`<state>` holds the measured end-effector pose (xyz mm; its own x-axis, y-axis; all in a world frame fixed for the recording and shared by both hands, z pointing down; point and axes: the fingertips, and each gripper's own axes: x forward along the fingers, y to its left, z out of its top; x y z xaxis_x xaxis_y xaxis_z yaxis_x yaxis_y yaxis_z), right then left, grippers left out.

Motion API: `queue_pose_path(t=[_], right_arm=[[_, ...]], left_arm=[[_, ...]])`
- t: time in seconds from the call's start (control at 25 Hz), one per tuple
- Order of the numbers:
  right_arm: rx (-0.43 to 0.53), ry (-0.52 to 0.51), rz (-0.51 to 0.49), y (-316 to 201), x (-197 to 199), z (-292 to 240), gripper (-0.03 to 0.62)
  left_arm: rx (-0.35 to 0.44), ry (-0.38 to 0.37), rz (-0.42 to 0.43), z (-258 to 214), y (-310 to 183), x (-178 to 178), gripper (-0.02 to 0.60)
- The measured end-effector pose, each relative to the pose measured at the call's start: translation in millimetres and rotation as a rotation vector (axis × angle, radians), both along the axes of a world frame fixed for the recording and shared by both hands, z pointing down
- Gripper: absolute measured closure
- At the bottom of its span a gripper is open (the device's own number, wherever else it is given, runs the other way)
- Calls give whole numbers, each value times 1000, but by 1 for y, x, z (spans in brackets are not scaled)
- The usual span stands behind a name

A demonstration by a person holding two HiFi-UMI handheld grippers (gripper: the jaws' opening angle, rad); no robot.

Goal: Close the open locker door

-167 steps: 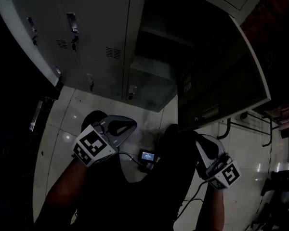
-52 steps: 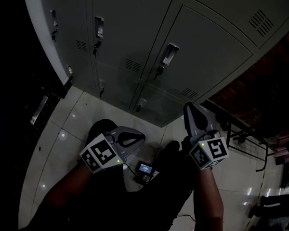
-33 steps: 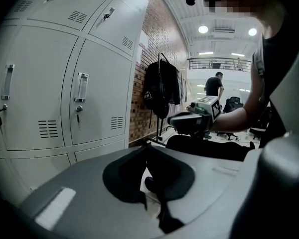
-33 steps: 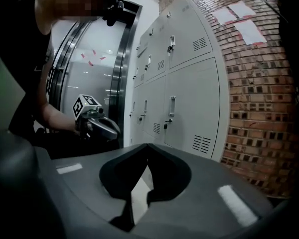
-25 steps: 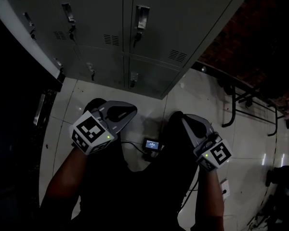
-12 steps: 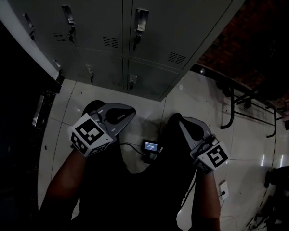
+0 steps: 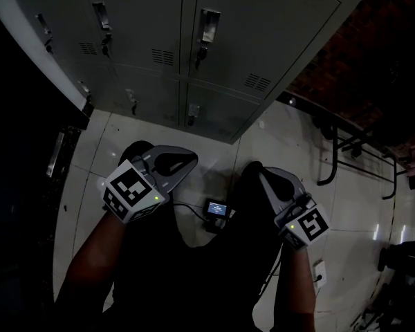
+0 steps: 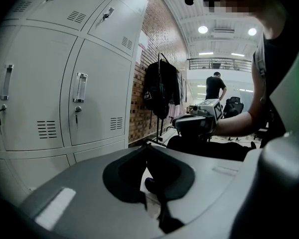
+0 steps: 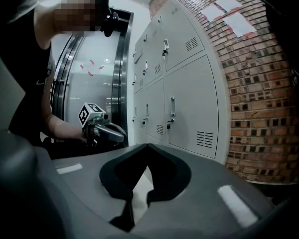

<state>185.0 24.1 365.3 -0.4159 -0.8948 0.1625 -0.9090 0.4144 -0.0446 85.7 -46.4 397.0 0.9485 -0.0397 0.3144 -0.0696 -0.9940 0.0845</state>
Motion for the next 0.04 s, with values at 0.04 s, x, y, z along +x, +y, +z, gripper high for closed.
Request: queue_pose_path(t=[0.04], right_arm=[[0,0,0,0,0,0,592]], left_arm=[[0,0,0,0,0,0,569]])
